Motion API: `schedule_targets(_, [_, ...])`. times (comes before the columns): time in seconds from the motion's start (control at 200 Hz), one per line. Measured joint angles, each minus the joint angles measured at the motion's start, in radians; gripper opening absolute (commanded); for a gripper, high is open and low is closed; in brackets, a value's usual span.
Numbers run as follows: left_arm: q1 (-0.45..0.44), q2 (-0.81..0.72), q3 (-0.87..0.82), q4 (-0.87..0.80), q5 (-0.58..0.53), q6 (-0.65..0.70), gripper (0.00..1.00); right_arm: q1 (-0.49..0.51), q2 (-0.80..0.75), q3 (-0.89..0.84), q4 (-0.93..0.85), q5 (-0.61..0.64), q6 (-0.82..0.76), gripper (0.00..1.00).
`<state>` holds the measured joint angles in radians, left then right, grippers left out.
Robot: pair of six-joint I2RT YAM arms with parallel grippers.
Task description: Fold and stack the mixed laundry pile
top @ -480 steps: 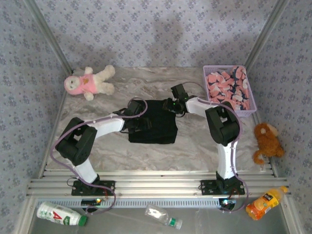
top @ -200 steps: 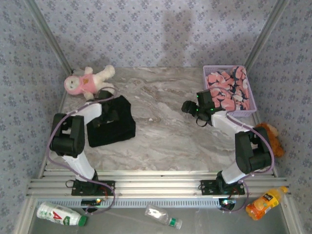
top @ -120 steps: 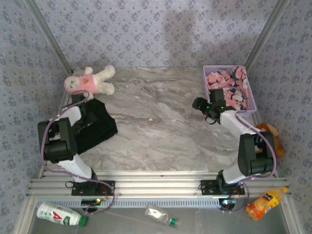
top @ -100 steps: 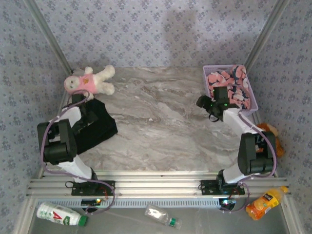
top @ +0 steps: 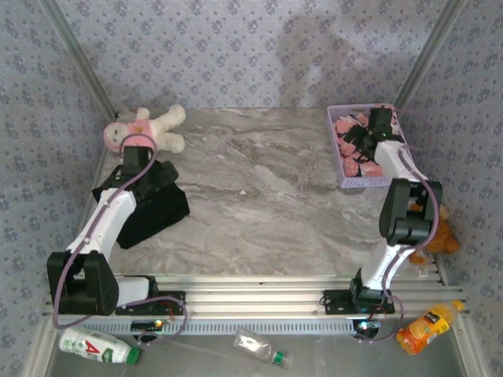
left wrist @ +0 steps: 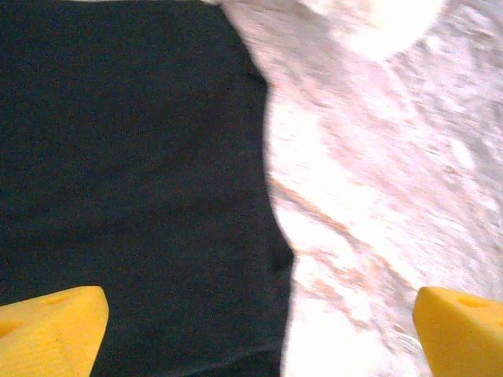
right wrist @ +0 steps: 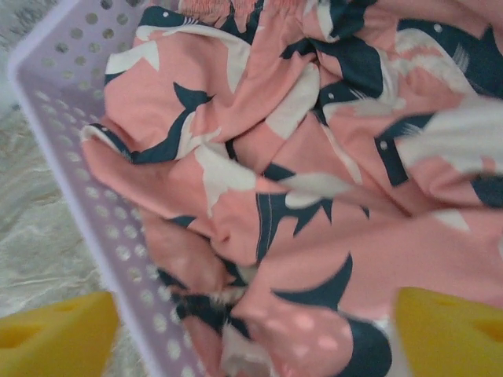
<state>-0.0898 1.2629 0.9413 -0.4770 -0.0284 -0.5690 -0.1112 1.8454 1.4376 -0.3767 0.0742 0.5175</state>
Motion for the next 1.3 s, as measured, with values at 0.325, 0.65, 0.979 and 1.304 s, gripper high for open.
schedule_targets(0.325, [-0.216,0.023,-0.005,0.110,0.003,-0.035,1.00,-0.009,0.289,0.194,-0.156,0.001,-0.009,0.75])
schedule_targets(0.65, [-0.323,0.124,-0.050,0.196,-0.039,-0.085,1.00,-0.040,0.291,0.237,-0.203,-0.076,-0.012,0.00])
schedule_targets(0.979, [-0.323,0.170,-0.050,0.226,0.002,-0.088,1.00,-0.060,-0.100,0.181,-0.060,-0.201,-0.018,0.00])
schedule_targets(1.304, [-0.323,0.202,-0.045,0.262,0.043,-0.106,1.00,-0.008,-0.437,0.109,0.233,-0.467,0.043,0.00])
